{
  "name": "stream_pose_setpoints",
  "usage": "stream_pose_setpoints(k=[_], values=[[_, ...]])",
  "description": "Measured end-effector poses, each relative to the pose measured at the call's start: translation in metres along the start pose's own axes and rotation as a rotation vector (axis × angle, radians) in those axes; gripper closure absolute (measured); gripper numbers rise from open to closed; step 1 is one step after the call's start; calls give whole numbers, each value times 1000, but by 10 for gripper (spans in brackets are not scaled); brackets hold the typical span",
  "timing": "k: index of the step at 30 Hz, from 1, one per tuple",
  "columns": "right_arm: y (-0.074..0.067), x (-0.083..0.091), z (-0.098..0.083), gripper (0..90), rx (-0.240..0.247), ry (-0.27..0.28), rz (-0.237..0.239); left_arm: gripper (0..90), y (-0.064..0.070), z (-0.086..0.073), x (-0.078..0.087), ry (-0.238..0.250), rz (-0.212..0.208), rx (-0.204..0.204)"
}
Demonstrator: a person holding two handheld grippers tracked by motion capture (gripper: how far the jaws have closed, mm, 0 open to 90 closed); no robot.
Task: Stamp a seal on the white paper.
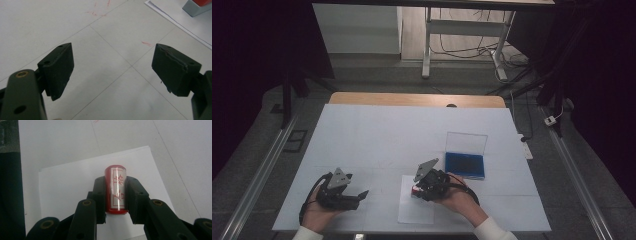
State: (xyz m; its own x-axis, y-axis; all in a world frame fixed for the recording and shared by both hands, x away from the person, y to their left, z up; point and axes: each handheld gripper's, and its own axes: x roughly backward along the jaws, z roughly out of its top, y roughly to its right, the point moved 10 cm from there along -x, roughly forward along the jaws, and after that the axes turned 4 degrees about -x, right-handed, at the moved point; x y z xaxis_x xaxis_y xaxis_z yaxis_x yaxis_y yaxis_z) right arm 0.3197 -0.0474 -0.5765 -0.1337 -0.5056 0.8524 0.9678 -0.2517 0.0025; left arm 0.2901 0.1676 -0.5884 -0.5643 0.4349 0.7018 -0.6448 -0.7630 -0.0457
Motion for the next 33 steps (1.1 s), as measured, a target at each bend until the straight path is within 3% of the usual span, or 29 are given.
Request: stream_pose_setpoints(k=[11, 13, 16, 20, 33], values=[[0, 2, 1, 696, 11, 14, -2, 184, -1, 0, 0, 5, 0, 4], [1, 7, 3, 694, -6, 32, -11, 185, -1, 0, 0, 4, 0, 5], [5, 19, 10, 693, -55, 121, 13, 185, -2, 0, 0, 4, 0, 5], [10, 31, 13, 693, -79, 159, -3, 185, -2, 0, 0, 4, 0, 3], [25, 43, 7, 692, -110, 171, -46, 185, -2, 1, 0, 5, 4, -2]])
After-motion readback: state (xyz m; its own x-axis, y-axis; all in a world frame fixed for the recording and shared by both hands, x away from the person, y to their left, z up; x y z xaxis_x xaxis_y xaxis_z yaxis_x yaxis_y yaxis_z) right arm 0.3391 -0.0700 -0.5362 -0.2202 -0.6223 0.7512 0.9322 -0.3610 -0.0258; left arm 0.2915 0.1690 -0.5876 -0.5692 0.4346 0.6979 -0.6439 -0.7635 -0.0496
